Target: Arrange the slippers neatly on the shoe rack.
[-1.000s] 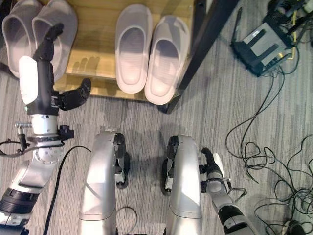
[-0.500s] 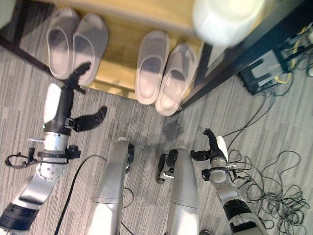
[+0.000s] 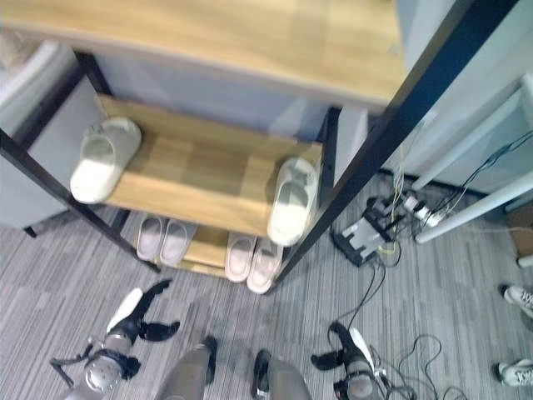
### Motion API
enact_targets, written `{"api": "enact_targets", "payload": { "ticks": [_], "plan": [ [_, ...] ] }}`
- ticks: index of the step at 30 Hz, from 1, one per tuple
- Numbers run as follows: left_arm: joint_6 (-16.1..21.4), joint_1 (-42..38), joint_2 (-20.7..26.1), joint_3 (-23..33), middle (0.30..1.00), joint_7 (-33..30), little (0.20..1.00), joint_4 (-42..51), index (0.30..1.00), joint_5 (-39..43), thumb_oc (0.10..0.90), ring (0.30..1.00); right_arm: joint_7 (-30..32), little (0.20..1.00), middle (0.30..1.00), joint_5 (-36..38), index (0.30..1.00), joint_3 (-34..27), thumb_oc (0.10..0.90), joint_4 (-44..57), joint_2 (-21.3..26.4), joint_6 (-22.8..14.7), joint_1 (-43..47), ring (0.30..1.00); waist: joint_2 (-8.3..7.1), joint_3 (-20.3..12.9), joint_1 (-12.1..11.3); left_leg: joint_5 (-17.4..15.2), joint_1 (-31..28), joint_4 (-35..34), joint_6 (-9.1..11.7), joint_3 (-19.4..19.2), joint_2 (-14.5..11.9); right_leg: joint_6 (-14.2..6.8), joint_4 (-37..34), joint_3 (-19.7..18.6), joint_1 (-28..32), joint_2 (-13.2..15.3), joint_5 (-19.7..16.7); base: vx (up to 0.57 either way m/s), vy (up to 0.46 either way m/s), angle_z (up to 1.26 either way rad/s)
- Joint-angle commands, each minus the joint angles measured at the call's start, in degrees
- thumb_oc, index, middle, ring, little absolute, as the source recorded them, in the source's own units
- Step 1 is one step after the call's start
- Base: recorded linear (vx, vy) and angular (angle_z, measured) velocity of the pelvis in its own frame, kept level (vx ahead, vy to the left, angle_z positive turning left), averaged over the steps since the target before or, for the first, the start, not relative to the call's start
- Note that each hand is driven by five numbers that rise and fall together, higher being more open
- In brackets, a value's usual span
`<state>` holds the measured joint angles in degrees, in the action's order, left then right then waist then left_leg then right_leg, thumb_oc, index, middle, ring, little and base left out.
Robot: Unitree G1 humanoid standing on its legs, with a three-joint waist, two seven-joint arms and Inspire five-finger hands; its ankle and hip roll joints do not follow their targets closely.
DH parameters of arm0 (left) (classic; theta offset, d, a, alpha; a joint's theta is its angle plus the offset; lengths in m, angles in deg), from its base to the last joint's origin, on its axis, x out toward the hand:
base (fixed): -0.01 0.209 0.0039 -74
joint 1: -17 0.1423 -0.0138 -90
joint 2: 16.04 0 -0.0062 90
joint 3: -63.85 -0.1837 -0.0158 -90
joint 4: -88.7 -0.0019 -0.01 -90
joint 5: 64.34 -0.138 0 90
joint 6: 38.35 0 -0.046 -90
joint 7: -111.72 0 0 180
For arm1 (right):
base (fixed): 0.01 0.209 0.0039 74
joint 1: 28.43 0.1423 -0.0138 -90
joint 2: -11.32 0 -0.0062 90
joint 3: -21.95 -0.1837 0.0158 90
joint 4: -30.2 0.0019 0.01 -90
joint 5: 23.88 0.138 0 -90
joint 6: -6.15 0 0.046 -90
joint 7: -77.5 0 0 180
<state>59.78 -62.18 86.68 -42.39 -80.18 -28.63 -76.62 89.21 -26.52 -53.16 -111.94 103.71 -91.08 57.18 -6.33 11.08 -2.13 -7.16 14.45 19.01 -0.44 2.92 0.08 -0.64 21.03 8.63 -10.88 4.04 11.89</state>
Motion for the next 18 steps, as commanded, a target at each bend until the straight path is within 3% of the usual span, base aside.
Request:
{"api": "enact_targets", "payload": {
  "ticks": [1, 2, 3, 5, 7, 8, 11, 12, 14, 17, 18],
  "plan": [
    [3.27, -3.0, -1.48, -0.38, 0.9, -1.4, 0.9, 1.92, 0.9, -5.01, 0.8, 0.9, 0.66, 0.9, 0.9, -1.46, 0.9, -3.13, 0.8, -2.93, 2.19, -1.05, 2.08, 0.9, 2.06, -2.13, 1.24, 2.8, -3.9, -5.1, 1.78, -4.07, -3.93, -3.1, -8.72, 3.81, 3.33, 1.73, -4.44, 0.08, -0.012, 0.15],
    [3.27, -2.87, -1.48, -0.33, 0.9, -1.41, 0.9, 1.98, 0.9, -5.06, 0.8, 0.9, 0.68, 0.9, 0.9, -1.47, 0.9, -3.06, 0.8, -2.96, 2.17, -1.08, 2.04, 0.9, 2.09, -1.92, 1.3, 2.8, -4.3, -5.21, 1.79, -4.03, -3.95, -3.13, -9.26, 3.9, 3.95, 1.65, -4.64, 0.03, 0.098, 0.56],
    [3.49, -1.65, -2.39, 0.83, 0.9, -1.51, 0.9, 0.6, 0.9, -5.16, 0.8, 0.9, 0.34, 0.9, 0.9, -1.72, 0.9, -3.08, 0.8, -4.46, 1.6, -0.8, 2.23, 0.9, 2.27, -2.42, 1.62, 3.49, -7.3, -4.68, 2.78, -6.75, -5.65, -3.52, -11.95, 3.64, 6.94, 2.2, -5.38, 0.0, 0.171, 0.42],
    [3.63, -1.61, -3.04, 0.65, 0.9, -1.92, 0.9, -1.24, 0.9, -5.64, 0.8, 0.9, 0.29, 0.9, 0.9, -2.83, 0.9, -1.93, 0.8, -5.21, 1.54, -0.66, 2.61, 0.9, 2.51, -2.34, 1.54, 4.78, -9.6, -4.16, 4.15, -5.86, -8.2, -3.93, -13.42, 2.81, 9.1, 3.33, -6.07, -0.01, 0.276, -0.02],
    [3.38, -2.03, -3.51, 0.26, 0.9, -2.43, 0.9, -2.26, 0.9, -6.22, 0.8, 0.9, 0.3, 0.9, 0.9, -3.06, 0.9, -1.76, 0.8, -5.76, 1.49, -0.43, 2.6, 0.9, 2.94, -3.0, 1.93, 8.53, -11.29, -8.34, 5.16, -5.26, -12.14, -4.35, -14.41, 2.25, 9.74, 4.15, -6.13, 0.02, 0.356, -0.01],
    [3.18, -2.54, -3.88, -0.47, 0.9, -2.47, 0.9, -2.98, 0.9, -6.66, 0.8, 0.9, 0.48, 0.9, 0.9, -2.42, 0.9, -2.56, 0.8, -5.69, 1.48, -0.27, 1.89, 0.9, 3.61, -4.04, 2.73, 12.78, -12.47, -15.15, 6.29, -6.98, -15.69, -5.19, -16.55, 3.28, 11.43, 5.16, -6.83, 0.06, 0.419, 0.28],
    [3.08, -1.76, -4.11, -0.24, 0.9, -1.97, 0.9, -2.69, 0.9, -7.48, 0.8, 0.9, 0.04, 0.9, 0.9, -1.86, 0.9, -3.58, 0.8, -5.49, 1.06, -0.41, 1.36, 0.9, 4.84, -4.96, 3.14, 10.48, -15.09, -20.19, 6.76, -7.26, -14.95, -6.17, -17.3, 3.4, 11.82, 5.89, -7.58, 0.02, 0.32, 0.45],
    [3.46, -2.66, -3.84, -1.24, 0.9, -1.97, 0.9, -2.95, 0.9, -8.32, 0.8, 0.9, 0.33, 0.9, 0.9, -1.02, 0.9, -4.5, 0.8, -5.31, 0.83, -0.55, 1.97, 0.9, 4.85, -4.74, 3.91, 8.63, -14.21, -18.21, 6.75, -6.91, -12.63, -7.4, -17.62, 2.99, 11.49, 8.86, -10.44, -0.05, 0.509, 0.09],
    [3.56, -3.1, -2.93, -1.62, 0.9, -1.31, 0.9, -2.46, 0.9, -9.21, 0.8, 0.9, 0.32, 0.9, 0.9, -0.24, 0.9, -5.51, 0.8, -4.66, 0.27, -0.39, 2.24, 0.9, 4.39, -4.58, 4.23, 6.53, -13.58, -16.33, 6.08, -7.63, -10.36, -8.44, -18.66, 2.19, 11.32, 11.19, -12.93, -0.05, 0.441, 0.05],
    [3.64, -3.43, -1.43, -1.58, 0.9, -0.83, 0.9, -2.03, 0.9, -10.72, 0.8, 0.9, 0.3, 0.9, 0.9, 0.87, 0.9, -7.02, 0.8, -3.79, -0.53, -0.28, 2.1, 0.9, 3.23, -4.57, 4.18, 2.39, -12.7, -13.61, 3.75, -8.91, -6.4, -10.31, -19.77, 0.81, 10.23, 14.89, -16.86, -0.04, 0.418, -0.16],
    [3.48, -3.9, 0.41, -1.2, 0.9, -0.52, 0.9, -1.07, 0.9, -12.26, 0.8, 0.9, 0.18, 0.9, 0.9, 3.39, 0.9, -8.59, 0.8, -0.6, -1.03, -0.6, 1.69, 0.9, 3.14, -3.85, 4.95, 1.2, -12.23, -12.85, 2.14, -9.35, -4.26, -10.41, -17.19, -0.97, 8.03, 16.66, -19.74, -0.06, 0.483, -0.18]
  ]
}}
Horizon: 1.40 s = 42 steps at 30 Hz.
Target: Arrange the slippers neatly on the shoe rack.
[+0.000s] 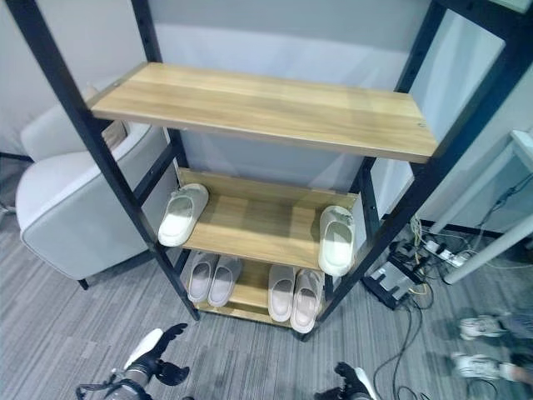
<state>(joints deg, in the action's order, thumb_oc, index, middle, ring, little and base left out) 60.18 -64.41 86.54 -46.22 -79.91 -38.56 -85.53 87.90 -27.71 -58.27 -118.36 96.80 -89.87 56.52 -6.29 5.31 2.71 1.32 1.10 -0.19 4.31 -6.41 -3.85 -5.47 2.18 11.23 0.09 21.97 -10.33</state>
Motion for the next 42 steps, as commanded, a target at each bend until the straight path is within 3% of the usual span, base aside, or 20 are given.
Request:
{"api": "enact_targets", "payload": {
  "ticks": [1, 3, 4, 5, 7, 12, 13, 17, 21, 27, 32, 34, 38, 42],
  "plan": [
    [3.0, -1.92, 1.31, 2.93, 0.9, -0.99, 0.9, 9.03, 0.9, -3.94, 0.8, 0.9, 1.59, 0.9, 0.9, 5.45, 0.9, -3.76, 0.8, 8.17, 5.78, -2.21, 2.03, 0.9, 3.52, 2.4, 0.7, -7.23, 1.27, 6.37, -3.21, -0.09, 0.05, -4.81, 3.17, -4.83, -3.71, -1.91, 3.19, -0.06, 0.444, -0.22],
    [2.71, -1.73, 2.71, 3.84, 0.9, -1.2, 0.9, 10.02, 0.9, -5.36, 0.8, 0.9, 1.0, 0.9, 0.9, 6.63, 0.9, -3.57, 0.8, 13.71, 6.06, -3.01, 0.27, 0.9, 4.55, 3.25, 1.46, -7.32, 1.18, 6.34, -4.29, -0.76, 0.63, -3.23, 8.61, -7.52, -6.36, -5.04, 6.33, -0.04, 0.233, -0.13],
    [2.7, -1.71, 2.72, 3.84, 0.9, -1.2, 0.9, 10.03, 0.9, -5.36, 0.8, 0.9, 1.0, 0.9, 0.9, 6.63, 0.9, -3.57, 0.8, 13.73, 6.06, -2.99, 0.25, 0.9, 4.53, 3.16, 1.42, -7.3, 1.25, 6.33, -4.3, -0.81, 0.64, -3.23, 8.66, -7.58, -6.49, -5.03, 6.33, -0.01, 0.252, -0.16],
    [2.7, -1.41, 3.35, 5.02, 0.9, -1.48, 0.9, 10.67, 0.9, -5.73, 0.8, 0.9, 0.16, 0.9, 0.9, 6.13, 0.9, -2.82, 0.8, 19.29, 7.13, -4.02, -1.52, 0.9, 5.49, 3.6, 2.34, -7.18, 0.76, 5.75, -5.26, -0.9, 1.63, -2.37, 12.38, -8.55, -8.26, -8.68, 8.83, 0.01, 0.211, -0.16],
    [2.67, 0.35, 3.01, 6.68, 0.9, -2.0, 0.9, 11.35, 0.9, -5.68, 0.8, 0.9, -0.69, 0.9, 0.9, 4.04, 0.9, -2.33, 0.8, 27.91, 9.45, -4.9, -3.89, 0.9, 5.85, 3.62, 2.58, -7.47, -0.12, 4.99, -6.13, -1.05, 2.86, -1.43, 12.33, -8.39, -8.26, -11.48, 11.57, 0.03, 0.193, -0.02],
    [3.15, 2.31, 1.77, 7.78, 0.9, -2.08, 0.9, 11.05, 0.9, -7.37, 0.8, 0.9, -1.16, 0.9, 0.9, -0.05, 0.9, -2.86, 0.8, 39.86, 13.13, -6.54, -6.12, 0.9, 5.85, 3.58, 2.18, -7.78, -2.05, 3.59, -6.79, -2.45, 3.43, -2.06, 10.8, -8.38, -8.42, -13.23, 11.69, 0.05, 0.033, -0.31],
    [4.1, 2.62, 1.09, 7.38, 0.9, -1.53, 0.9, 10.05, 0.9, -7.2, 0.8, 0.9, -1.19, 0.9, 0.9, -2.96, 0.9, -3.45, 0.8, 47.19, 16.26, -8.2, -5.91, 0.9, 5.52, 3.17, 2.19, -8.02, -2.57, 3.2, -7.04, -2.54, 3.39, -2.6, 9.4, -11.3, -8.21, -14.57, 11.13, 0.08, -0.031, -0.34],
    [4.64, 2.63, 0.84, 6.4, 0.9, -1.04, 0.9, 9.08, 0.9, -8.11, 0.8, 0.9, -1.01, 0.9, 0.9, -5.6, 0.9, -4.34, 0.8, 54.21, 19.09, -8.92, -5.11, 0.9, 5.34, 2.75, 1.76, -8.23, -2.75, 3.26, -6.95, -2.69, 3.38, -2.64, 7.29, -11.65, -7.04, -14.76, 11.06, 0.09, -0.057, -0.14],
    [4.95, 2.36, -1.99, 3.74, 0.9, -0.04, 0.9, 4.08, 0.9, -7.83, 0.8, 0.9, 1.01, 0.9, 0.9, -12.89, 0.9, -6.97, 0.8, 64.68, 25.81, -8.76, -0.01, 0.9, 4.85, 0.39, 0.74, -7.38, -3.41, 1.59, -5.83, -1.85, 2.67, -2.14, 0.73, -10.49, -3.06, -14.78, 11.18, 0.16, -0.143, 0.02],
    [4.42, 0.71, -2.82, 1.2, 0.9, 0.56, 0.9, 2.31, 0.9, -7.6, 0.8, 0.9, 1.89, 0.9, 0.9, -9.28, 0.9, -5.28, 0.8, 63.95, 26.97, -8.33, 7.02, 0.9, 5.09, -0.19, -0.14, -4.93, -3.68, -2.5, -5.08, -0.72, 2.33, -2.03, -2.63, -8.85, -1.7, -14.89, 10.67, 0.06, -0.091, 0.22],
    [4.93, -1.27, -2.57, -1.48, 0.9, 0.92, 0.9, 2.62, 0.9, -7.73, 0.8, 0.9, 5.14, 0.9, 0.9, -19.33, 0.9, -3.05, 0.8, 60.59, 37.3, -5.57, 18.2, 0.9, 5.61, -0.22, -1.19, -3.18, -1.71, -4.81, -4.43, 0.47, 2.54, -2.3, -5.74, -7.56, -2.14, -15.01, 9.63, 0.01, -0.041, 0.13],
    [4.94, -1.45, -2.81, -1.36, 0.9, 0.86, 0.9, 2.49, 0.9, -7.72, 0.8, 0.9, 5.37, 0.9, 0.9, -19.42, 0.9, -2.56, 0.8, 60.13, 37.41, -5.61, 18.87, 0.9, 5.77, -0.19, -1.01, -3.13, -1.53, -4.81, -4.42, 0.49, 2.54, -2.3, -5.81, -7.54, -2.26, -15.01, 9.55, -0.02, -0.008, 0.06],
    [4.83, -3.56, -3.63, -3.82, 0.9, 0.12, 0.9, 0.54, 0.9, -7.24, 0.8, 0.9, 6.94, 0.9, 0.9, -26.0, 0.9, 1.88, 0.8, 54.9, 43.86, -2.86, 28.47, 0.9, 5.64, 0.4, -1.58, -2.46, 0.91, -4.81, -4.05, 1.04, 2.71, -2.45, -6.8, -7.06, -3.65, -15.0, 8.78, -0.01, -0.004, 0.06],
    [4.49, -4.72, -4.34, -4.5, 0.9, -0.66, 0.9, -0.64, 0.9, -6.64, 0.8, 0.9, 8.33, 0.9, 0.9, -28.06, 0.9, 4.27, 0.8, 51.34, 45.75, -1.18, 33.72, 0.9, 5.47, 1.1, -1.91, -1.9, 2.48, -4.81, -3.84, 1.29, 2.62, -2.4, -6.93, -6.86, -4.91, -15.03, 8.48, -0.01, -0.007, 0.04]
  ]
}}
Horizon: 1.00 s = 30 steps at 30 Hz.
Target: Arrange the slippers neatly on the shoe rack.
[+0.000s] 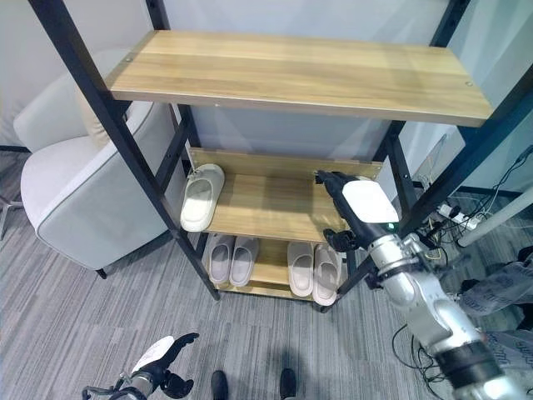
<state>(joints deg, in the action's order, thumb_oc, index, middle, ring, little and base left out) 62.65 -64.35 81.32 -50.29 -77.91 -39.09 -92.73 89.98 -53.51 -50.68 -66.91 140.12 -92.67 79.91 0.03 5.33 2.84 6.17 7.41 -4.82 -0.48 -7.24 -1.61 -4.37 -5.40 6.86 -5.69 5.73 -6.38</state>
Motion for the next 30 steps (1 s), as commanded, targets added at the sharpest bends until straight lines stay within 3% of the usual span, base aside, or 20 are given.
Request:
{"api": "enact_targets", "payload": {
  "ticks": [1, 8, 16, 18, 25, 30],
  "plan": [
    [2.0, -5.17, 0.72, -0.41, 0.9, -2.81, 0.9, -0.42, 0.9, 0.93, 0.8, 0.9, 6.59, 0.9, 0.9, -2.13, 0.9, -2.52, 0.8, -1.47, 2.69, 1.89, 11.9, 0.9, -0.87, 1.24, -2.03, -6.51, -3.15, -0.18, 1.04, 2.18, 0.39, -3.5, 0.68, -2.4, 0.28, 1.22, 4.41, -0.03, -0.027, 0.06],
    [2.01, -6.23, 1.6, -0.92, 0.9, -3.6, 0.9, -1.86, 0.9, 1.88, 0.8, 0.9, 8.11, 0.9, 0.9, -3.48, 0.9, 0.54, 0.8, -6.92, 6.53, 3.61, 18.69, 0.9, -1.15, 2.42, -2.89, -5.22, 0.61, -0.18, 1.37, 2.67, 0.43, -3.35, 1.17, -2.45, -3.28, 1.3, 3.73, -0.02, -0.01, 0.03],
    [1.78, -7.43, 1.47, -0.94, 0.9, -4.27, 0.9, -2.49, 0.9, 4.45, 0.8, 0.9, 6.63, 0.9, 0.9, -2.88, 0.9, 9.51, 0.8, -15.14, 10.09, 5.28, 30.29, 0.9, -0.87, 3.32, -3.45, -4.09, 3.71, -0.18, 1.77, 2.73, 0.56, -2.98, 2.08, -2.5, -6.5, 1.52, 3.34, -0.01, -0.006, 0.01],
    [1.52, -7.93, 1.44, -1.02, 0.9, -4.58, 0.9, -2.84, 0.9, 5.59, 0.8, 0.9, 5.68, 0.9, 0.9, -2.77, 0.9, 13.96, 0.8, -19.52, 11.52, 6.73, 37.04, 0.9, -0.74, 3.54, -3.67, -3.82, 4.53, -0.18, 1.92, 2.8, 0.54, -2.9, 2.13, -2.51, -7.28, 1.55, 3.21, -0.01, -0.012, 0.02],
    [1.18, -8.03, 1.13, -0.28, 0.9, -4.78, 0.9, -3.23, 0.9, 6.39, 0.8, 0.9, 6.37, 0.9, 0.9, -1.77, 0.9, 12.77, 0.8, -21.55, 11.9, 7.56, 37.83, 0.9, -0.5, 3.65, -3.72, -3.83, 4.41, -0.18, 1.95, 3.22, 0.49, -2.73, 2.21, -2.31, -6.97, 1.43, 3.55, 0.0, 0.0, 0.0],
    [1.0, -7.8, 1.6, -0.07, 0.9, -3.85, 0.9, -3.19, 0.9, 7.16, 0.8, 0.9, 3.49, 0.9, 0.9, -0.75, 0.9, 13.91, 0.8, -24.3, 14.48, 8.19, 38.36, 0.9, -0.53, 3.48, -3.7, -4.0, 4.12, -0.18, 2.1, 3.26, 0.47, -2.71, 2.12, -2.09, -6.78, 1.41, 3.71, 0.0, -0.006, 0.01]
  ]
}}
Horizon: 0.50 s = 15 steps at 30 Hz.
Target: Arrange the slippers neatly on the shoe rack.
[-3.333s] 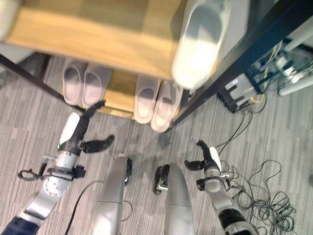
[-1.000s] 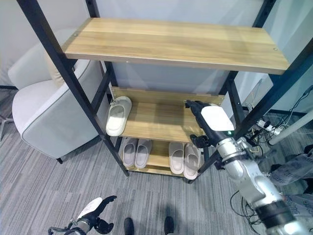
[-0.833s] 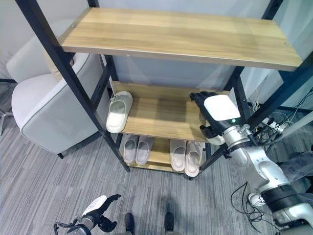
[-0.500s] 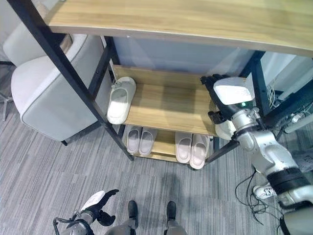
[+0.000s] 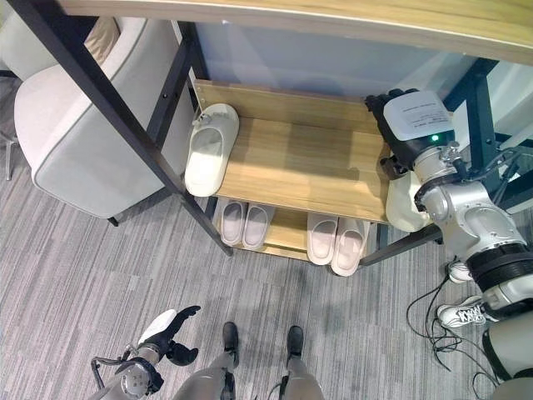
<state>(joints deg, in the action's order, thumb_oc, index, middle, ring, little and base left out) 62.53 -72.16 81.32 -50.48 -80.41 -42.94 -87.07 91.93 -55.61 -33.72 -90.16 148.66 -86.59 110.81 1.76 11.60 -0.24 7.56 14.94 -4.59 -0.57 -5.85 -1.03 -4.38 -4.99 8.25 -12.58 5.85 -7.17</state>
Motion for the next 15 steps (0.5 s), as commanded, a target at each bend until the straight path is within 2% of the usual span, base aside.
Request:
{"api": "enact_targets", "payload": {
  "ticks": [1, 7, 15],
  "plan": [
    [1.12, 0.01, 1.57, 0.14, 0.9, -1.35, 0.9, 0.66, 0.9, 1.5, 0.8, 0.9, 1.55, 0.9, 0.9, 1.37, 0.9, -2.94, 0.8, -1.09, 5.92, 2.11, 7.58, 0.9, -2.23, -2.78, -0.6, -5.4, -3.42, -0.41, 2.18, 1.86, -0.12, -2.7, 1.71, -3.48, 0.12, 1.29, 4.5, 0.0, 0.0, 0.0],
    [0.98, 0.12, 1.73, -0.13, 0.9, -0.78, 0.9, 0.51, 0.9, 1.64, 0.8, 0.9, 0.12, 0.9, 0.9, 1.25, 0.9, 0.03, 0.8, -2.93, 8.45, 1.76, 9.56, 0.9, -1.95, -2.83, -0.54, -5.42, -3.61, -0.41, 2.41, 1.89, -0.07, -2.73, 1.53, -3.18, 0.33, 1.37, 4.57, 0.0, 0.0, 0.0],
    [0.97, -0.63, 1.63, -0.48, 0.9, -0.92, 0.9, -0.54, 0.9, 2.41, 0.8, 0.9, -0.47, 0.9, 0.9, 3.33, 0.9, 1.03, 0.8, -6.71, 8.31, 1.99, 10.84, 0.9, -1.47, -2.19, -0.81, -4.86, -2.19, -0.41, 2.55, 1.75, -0.01, -2.71, 1.69, -3.3, -1.12, 1.37, 4.16, 0.0, 0.0, 0.0]
  ]
}}
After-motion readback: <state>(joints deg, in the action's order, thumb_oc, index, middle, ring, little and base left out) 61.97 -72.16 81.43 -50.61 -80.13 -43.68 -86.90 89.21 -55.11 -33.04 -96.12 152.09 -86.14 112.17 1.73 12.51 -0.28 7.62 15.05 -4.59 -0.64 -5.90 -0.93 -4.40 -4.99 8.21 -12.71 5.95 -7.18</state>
